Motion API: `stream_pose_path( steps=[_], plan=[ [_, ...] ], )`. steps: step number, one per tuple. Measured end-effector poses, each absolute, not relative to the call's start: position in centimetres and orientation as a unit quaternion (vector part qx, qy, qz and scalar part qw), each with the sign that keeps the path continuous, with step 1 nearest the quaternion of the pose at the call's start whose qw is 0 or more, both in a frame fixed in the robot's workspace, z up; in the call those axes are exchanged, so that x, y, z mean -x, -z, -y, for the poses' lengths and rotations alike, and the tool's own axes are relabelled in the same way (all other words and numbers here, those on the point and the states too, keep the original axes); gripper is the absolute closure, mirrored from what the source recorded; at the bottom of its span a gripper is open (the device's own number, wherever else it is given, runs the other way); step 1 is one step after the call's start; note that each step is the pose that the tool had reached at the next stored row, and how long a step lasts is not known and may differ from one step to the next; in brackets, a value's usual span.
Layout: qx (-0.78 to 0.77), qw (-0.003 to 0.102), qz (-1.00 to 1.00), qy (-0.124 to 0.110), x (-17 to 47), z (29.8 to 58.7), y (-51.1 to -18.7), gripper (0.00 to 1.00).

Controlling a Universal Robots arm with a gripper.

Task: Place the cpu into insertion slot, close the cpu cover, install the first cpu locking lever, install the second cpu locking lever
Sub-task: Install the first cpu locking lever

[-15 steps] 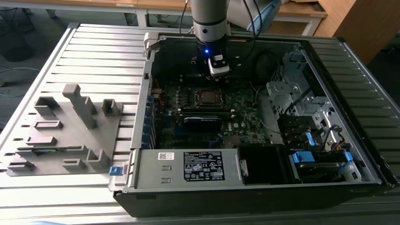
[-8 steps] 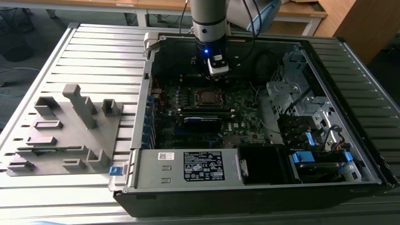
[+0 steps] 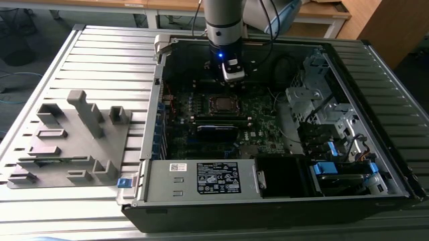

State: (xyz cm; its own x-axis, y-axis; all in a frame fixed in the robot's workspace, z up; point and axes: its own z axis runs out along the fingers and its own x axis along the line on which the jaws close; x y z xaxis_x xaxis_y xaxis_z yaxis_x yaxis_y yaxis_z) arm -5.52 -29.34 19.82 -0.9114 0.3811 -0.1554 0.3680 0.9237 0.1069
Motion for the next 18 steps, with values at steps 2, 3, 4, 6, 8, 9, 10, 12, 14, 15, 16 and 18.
stream_pose_path(
  steps=[2, 3, 4, 6, 8, 9, 10, 12, 14, 15, 16, 18],
  plan=[
    [-0.192, 0.089, -0.977, -0.037, 5.55, 29.33, -19.80, 0.89],
    [-0.191, 0.091, -0.977, -0.036, 5.56, 29.33, -19.80, 0.89],
    [-0.191, 0.092, -0.977, -0.036, 5.56, 29.33, -19.80, 0.89],
    [-0.191, 0.092, -0.977, -0.036, 5.56, 29.33, -19.80, 0.89],
    [-0.191, 0.092, -0.977, -0.036, 5.56, 29.33, -19.80, 0.89],
    [-0.191, 0.092, -0.977, -0.036, 5.56, 29.33, -19.80, 0.89],
    [-0.191, 0.092, -0.977, -0.036, 5.56, 29.33, -19.80, 0.89],
    [-0.191, 0.092, -0.977, -0.035, 5.56, 29.35, -19.80, 0.89],
    [-0.191, 0.092, -0.977, -0.035, 5.56, 29.38, -19.79, 0.89],
    [-0.191, 0.092, -0.977, -0.034, 5.56, 29.41, -19.79, 0.89],
    [-0.191, 0.093, -0.977, -0.033, 5.56, 29.43, -19.79, 0.89],
    [-0.191, 0.093, -0.977, -0.031, 5.55, 29.44, -19.77, 0.89]
  ],
)
